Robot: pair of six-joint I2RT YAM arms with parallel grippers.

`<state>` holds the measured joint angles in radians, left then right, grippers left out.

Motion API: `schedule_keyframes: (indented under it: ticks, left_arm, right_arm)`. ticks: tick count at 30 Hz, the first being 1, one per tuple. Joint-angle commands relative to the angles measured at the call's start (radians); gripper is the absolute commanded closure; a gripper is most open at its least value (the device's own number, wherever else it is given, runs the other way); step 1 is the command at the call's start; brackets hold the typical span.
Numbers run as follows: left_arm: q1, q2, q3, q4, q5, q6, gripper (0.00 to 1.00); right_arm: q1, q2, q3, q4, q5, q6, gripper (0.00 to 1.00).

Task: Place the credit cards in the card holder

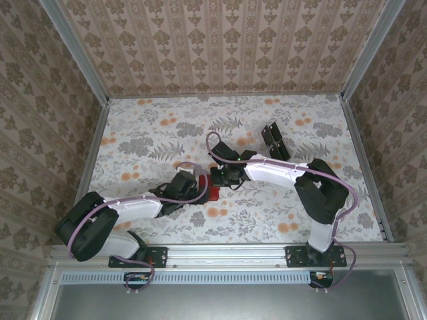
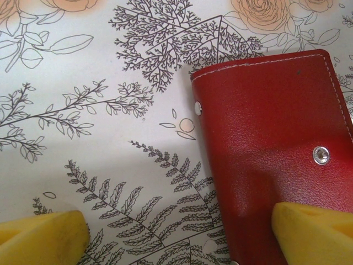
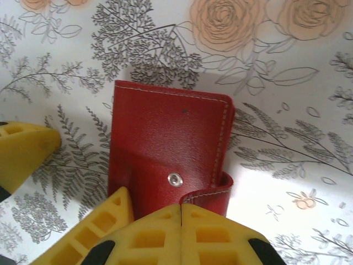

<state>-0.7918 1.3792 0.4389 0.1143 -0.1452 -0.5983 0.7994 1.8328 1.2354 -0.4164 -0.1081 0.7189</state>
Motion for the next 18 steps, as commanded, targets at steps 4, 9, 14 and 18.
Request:
schedule_keyframes:
  ticks: [4, 9, 14, 18]
  left_arm:
    - [0.02, 0.122, -0.063, 0.026, 0.081, -0.008, 0.01]
    - [0.02, 0.123, -0.066, 0.03, 0.082, -0.008, 0.02]
    - [0.021, 0.122, -0.068, 0.031, 0.083, -0.008, 0.02]
    - [0.021, 0.123, -0.068, 0.033, 0.082, -0.008, 0.01]
  right_arm:
    - [0.006, 0.059, 0.029, 0.033, -0.044, 0.034, 1.0]
    - [0.007, 0.081, 0.039, 0.037, -0.047, 0.038, 1.0]
    - [0.006, 0.082, 0.044, 0.044, -0.051, 0.042, 1.0]
    - [0.007, 0.075, 0.045, 0.046, -0.05, 0.043, 1.0]
